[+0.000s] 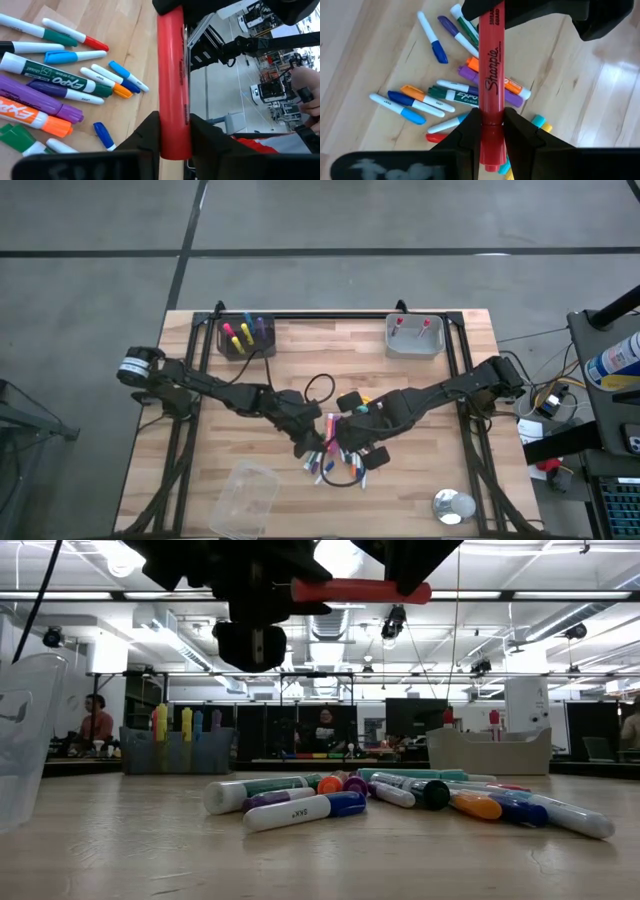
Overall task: Pick & Place Markers
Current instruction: Put the red highlighter pen into the black bin
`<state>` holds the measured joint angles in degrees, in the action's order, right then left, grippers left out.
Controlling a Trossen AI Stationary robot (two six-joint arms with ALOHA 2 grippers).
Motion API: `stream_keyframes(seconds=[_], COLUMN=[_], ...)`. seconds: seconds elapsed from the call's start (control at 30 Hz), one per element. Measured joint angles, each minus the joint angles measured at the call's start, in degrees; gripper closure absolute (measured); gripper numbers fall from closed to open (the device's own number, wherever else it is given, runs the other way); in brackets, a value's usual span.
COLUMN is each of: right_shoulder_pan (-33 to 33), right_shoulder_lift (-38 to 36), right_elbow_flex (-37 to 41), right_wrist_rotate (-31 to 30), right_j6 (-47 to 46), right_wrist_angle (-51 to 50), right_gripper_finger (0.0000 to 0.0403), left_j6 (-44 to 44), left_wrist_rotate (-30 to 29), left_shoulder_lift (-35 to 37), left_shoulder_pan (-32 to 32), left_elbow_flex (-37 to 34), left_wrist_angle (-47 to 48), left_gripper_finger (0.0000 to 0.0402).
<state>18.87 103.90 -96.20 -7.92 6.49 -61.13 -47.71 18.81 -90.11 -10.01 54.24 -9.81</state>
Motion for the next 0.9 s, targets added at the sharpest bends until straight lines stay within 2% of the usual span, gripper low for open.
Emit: stream_keyframes(seconds=[0.2, 0.4, 0.53, 0.7, 0.9], right_shoulder_pan=[0.0, 0.0, 0.0, 1.3, 3.2], right_shoulder_lift=[-0.2, -0.5, -0.5, -0.7, -2.0], right_elbow_flex=[-1.2, -8.8, -14.1, -17.2, -17.0], right_wrist_rotate=[0.0, 0.0, 0.5, 0.4, -0.3], right_j6=[-1.0, -6.3, -9.9, -11.7, -15.1], right_wrist_angle=[-2.1, -6.9, -8.1, -8.6, -8.6], right_gripper_finger=[0.0310, 0.0253, 0.0227, 0.0216, 0.0218], left_j6=[1.4, 3.8, 6.1, 10.1, 14.6], left_wrist_rotate=[0.0, -0.9, -4.3, -9.3, -14.6], left_shoulder_lift=[0.0, 0.0, 0.0, 0.6, 2.8], left_shoulder_pan=[0.0, 0.0, 0.0, 0.1, 0.1], left_elbow_flex=[0.0, -0.2, -0.2, -0.2, -0.2], left_wrist_angle=[-0.2, 0.0, -0.5, -1.9, -2.6], left_gripper_finger=[0.0327, 0.0327, 0.0327, 0.0327, 0.0327])
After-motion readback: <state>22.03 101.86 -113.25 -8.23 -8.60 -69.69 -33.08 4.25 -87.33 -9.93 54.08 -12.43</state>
